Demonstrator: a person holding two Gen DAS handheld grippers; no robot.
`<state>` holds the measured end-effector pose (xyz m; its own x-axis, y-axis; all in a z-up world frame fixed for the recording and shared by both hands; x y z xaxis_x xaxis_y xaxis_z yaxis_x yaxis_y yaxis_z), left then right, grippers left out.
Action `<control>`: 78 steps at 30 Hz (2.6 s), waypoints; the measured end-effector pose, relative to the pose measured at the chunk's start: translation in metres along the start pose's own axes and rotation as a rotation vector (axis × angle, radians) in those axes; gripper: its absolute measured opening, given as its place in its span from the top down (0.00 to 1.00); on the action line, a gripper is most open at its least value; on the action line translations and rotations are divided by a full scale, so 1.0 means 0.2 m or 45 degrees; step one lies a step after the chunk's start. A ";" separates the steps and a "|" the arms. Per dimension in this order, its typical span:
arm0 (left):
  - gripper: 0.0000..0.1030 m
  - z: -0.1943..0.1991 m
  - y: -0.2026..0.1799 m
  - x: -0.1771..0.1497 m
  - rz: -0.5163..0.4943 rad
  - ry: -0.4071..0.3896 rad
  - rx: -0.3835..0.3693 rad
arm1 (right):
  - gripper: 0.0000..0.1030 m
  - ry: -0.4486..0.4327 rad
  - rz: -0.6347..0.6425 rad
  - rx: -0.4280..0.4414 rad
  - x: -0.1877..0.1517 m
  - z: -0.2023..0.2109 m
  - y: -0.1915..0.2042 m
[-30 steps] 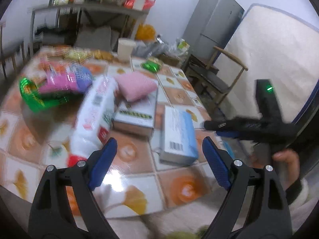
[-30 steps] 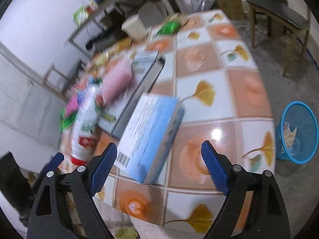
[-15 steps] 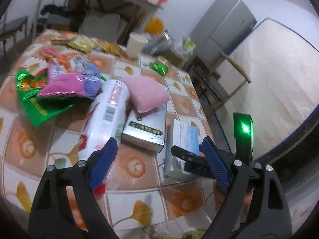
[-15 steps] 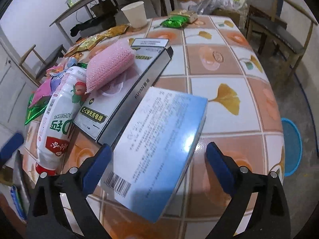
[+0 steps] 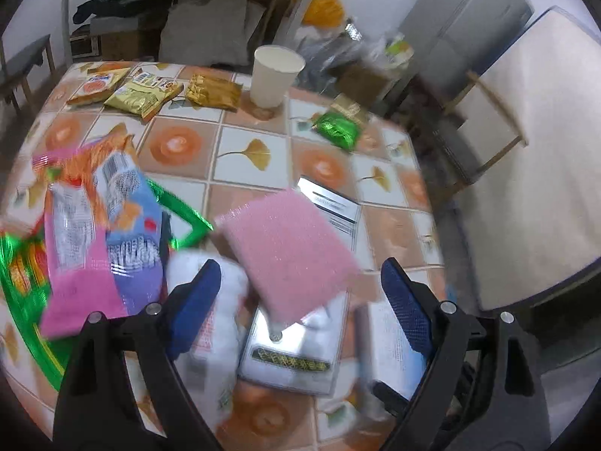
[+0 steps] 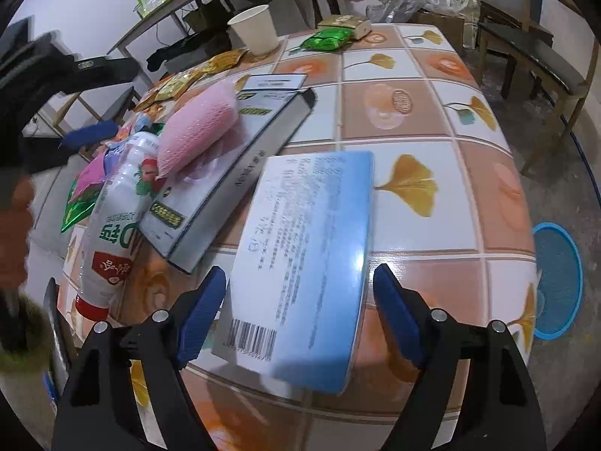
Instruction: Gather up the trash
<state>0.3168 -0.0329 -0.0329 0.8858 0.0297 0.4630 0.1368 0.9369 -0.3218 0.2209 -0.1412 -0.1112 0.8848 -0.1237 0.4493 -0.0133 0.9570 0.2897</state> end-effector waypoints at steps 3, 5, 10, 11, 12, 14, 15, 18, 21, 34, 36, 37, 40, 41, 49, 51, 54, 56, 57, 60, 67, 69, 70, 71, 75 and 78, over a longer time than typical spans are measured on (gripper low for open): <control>0.19 -0.13 0.02 0.11 0.026 0.104 0.033 | 0.27 0.004 -0.028 -0.009 -0.02 0.00 -0.07; 0.19 -0.21 0.05 0.15 0.051 0.180 0.065 | 0.27 -0.006 -0.037 0.010 -0.02 0.01 -0.09; 0.19 -0.38 0.08 0.17 0.096 0.332 0.087 | 0.27 -0.019 -0.032 0.023 -0.02 0.01 -0.11; 0.19 -0.41 0.08 0.16 0.097 0.368 0.091 | 0.27 -0.020 -0.030 0.026 -0.01 0.01 -0.12; 0.19 -0.44 0.09 0.14 0.101 0.409 0.094 | 0.27 -0.021 -0.030 0.031 -0.01 0.01 -0.12; 0.17 -0.47 0.10 0.14 0.113 0.420 0.101 | 0.27 -0.023 -0.033 0.041 -0.01 0.01 -0.12; 0.17 -0.46 0.10 0.14 0.104 0.416 0.114 | 0.27 -0.025 -0.034 0.042 -0.01 0.01 -0.13; 0.17 -0.46 0.06 0.15 0.015 0.397 0.151 | 0.27 -0.032 -0.038 0.052 -0.02 0.02 -0.13; 0.19 -0.45 0.00 0.15 -0.101 0.373 0.184 | 0.27 -0.038 -0.032 0.053 -0.01 0.02 -0.14; 0.23 -0.29 -0.38 -0.09 -0.418 0.274 0.059 | 0.27 -0.037 -0.076 0.063 -0.05 0.07 -0.22; 0.22 -0.25 -0.39 -0.11 -0.416 0.236 0.060 | 0.27 -0.038 -0.092 0.060 -0.07 0.09 -0.24; 0.22 -0.24 -0.39 -0.12 -0.406 0.205 0.064 | 0.27 -0.038 -0.099 0.060 -0.07 0.10 -0.25; 0.19 -0.19 -0.38 -0.10 -0.323 0.141 0.045 | 0.27 -0.042 -0.112 0.051 -0.08 0.11 -0.28; 0.19 -0.18 -0.38 -0.10 -0.266 0.131 0.020 | 0.27 -0.042 -0.114 0.051 -0.09 0.12 -0.29; 0.19 -0.15 -0.35 -0.15 -0.040 0.096 -0.087 | 0.27 -0.038 -0.120 0.020 -0.12 0.15 -0.33; 0.19 -0.12 -0.35 -0.19 -0.030 0.064 -0.103 | 0.27 -0.038 -0.133 0.004 -0.13 0.17 -0.35; 0.19 -0.06 -0.37 -0.23 -0.027 0.003 -0.170 | 0.27 -0.034 -0.158 -0.012 -0.15 0.19 -0.39; 0.19 -0.02 -0.39 -0.25 -0.011 -0.042 -0.233 | 0.27 -0.038 -0.163 -0.026 -0.16 0.20 -0.41; 0.20 -0.01 -0.40 -0.26 -0.010 -0.058 -0.263 | 0.27 -0.040 -0.166 -0.030 -0.16 0.21 -0.42; 0.38 -0.02 -0.43 -0.31 0.008 -0.072 -0.325 | 0.27 -0.044 -0.181 -0.024 -0.16 0.21 -0.43; 0.47 -0.12 -0.46 -0.46 0.066 -0.172 -0.262 | 0.27 -0.049 -0.172 -0.030 -0.16 0.20 -0.42; 0.47 -0.17 -0.45 -0.48 0.109 -0.183 -0.220 | 0.27 -0.047 -0.162 -0.038 -0.16 0.20 -0.42; 0.47 -0.20 -0.44 -0.48 0.119 -0.179 -0.215 | 0.27 -0.045 -0.157 -0.041 -0.16 0.20 -0.42; 0.47 -0.23 -0.44 -0.49 0.130 -0.164 -0.194 | 0.27 -0.044 -0.158 -0.041 -0.16 0.19 -0.42; 0.47 -0.29 -0.44 -0.46 0.128 -0.168 -0.140 | 0.27 -0.049 -0.169 -0.030 -0.16 0.20 -0.42; 0.47 -0.33 -0.45 -0.44 0.123 -0.160 -0.090 | 0.27 -0.055 -0.176 -0.026 -0.17 0.20 -0.43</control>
<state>0.2559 -0.1420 -0.0984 0.8345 0.1659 0.5254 0.0887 0.9007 -0.4253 0.1742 -0.2292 -0.1174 0.8566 -0.2655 0.4424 0.1172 0.9352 0.3343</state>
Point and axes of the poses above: each gripper's, at about its wrist camera, not at the fingertips, and z roughly against the way its jaws point, y to its left, x to its top, the point moved 8 cm from there along -z, roughly the way its jaws point, and after that the axes turned 2 degrees about x, right-handed, at the moved point
